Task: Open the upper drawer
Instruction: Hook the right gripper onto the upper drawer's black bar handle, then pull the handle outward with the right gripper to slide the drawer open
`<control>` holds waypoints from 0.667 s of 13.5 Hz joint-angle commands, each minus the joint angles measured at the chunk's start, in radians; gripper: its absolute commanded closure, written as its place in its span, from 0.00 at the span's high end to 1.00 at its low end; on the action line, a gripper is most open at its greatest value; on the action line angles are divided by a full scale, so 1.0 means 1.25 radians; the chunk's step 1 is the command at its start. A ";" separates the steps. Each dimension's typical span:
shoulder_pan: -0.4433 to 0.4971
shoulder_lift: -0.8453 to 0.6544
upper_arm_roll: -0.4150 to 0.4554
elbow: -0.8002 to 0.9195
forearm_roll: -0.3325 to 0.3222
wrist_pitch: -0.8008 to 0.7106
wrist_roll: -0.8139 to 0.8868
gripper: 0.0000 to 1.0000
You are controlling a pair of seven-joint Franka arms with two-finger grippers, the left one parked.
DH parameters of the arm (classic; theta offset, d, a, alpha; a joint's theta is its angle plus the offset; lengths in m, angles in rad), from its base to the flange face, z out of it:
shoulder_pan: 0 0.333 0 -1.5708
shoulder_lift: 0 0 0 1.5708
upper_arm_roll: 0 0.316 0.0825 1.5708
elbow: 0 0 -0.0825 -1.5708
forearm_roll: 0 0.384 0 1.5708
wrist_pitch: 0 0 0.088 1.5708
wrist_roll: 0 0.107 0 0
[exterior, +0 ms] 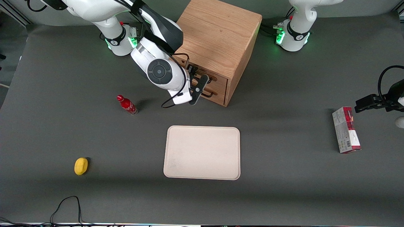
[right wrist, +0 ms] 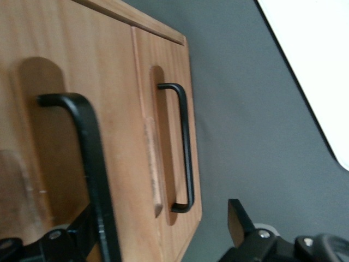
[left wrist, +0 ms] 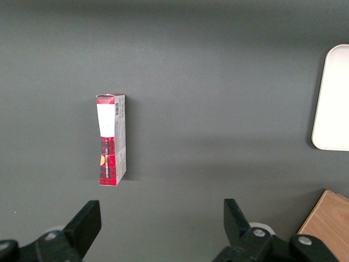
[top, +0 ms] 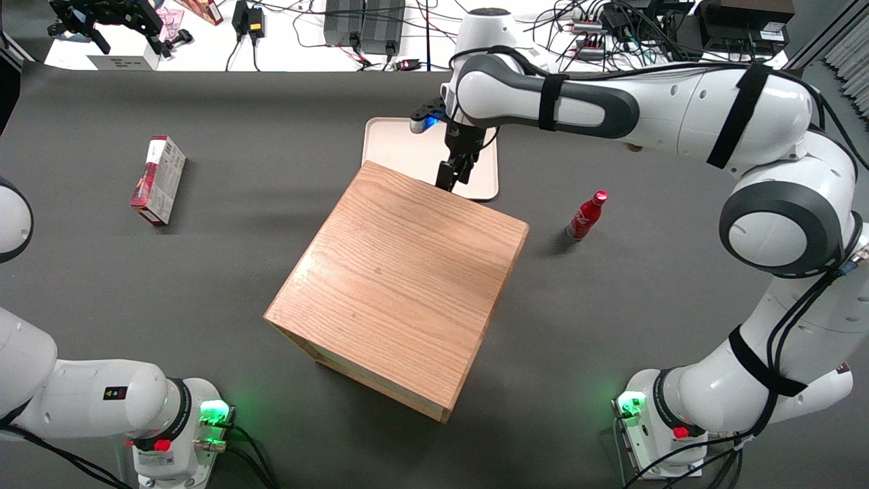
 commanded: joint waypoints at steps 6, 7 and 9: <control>-0.036 0.019 -0.008 0.061 -0.108 0.005 -0.082 1.00; -0.046 0.027 -0.008 0.072 -0.118 0.004 -0.089 1.00; -0.068 0.029 -0.010 0.083 -0.123 0.004 -0.119 1.00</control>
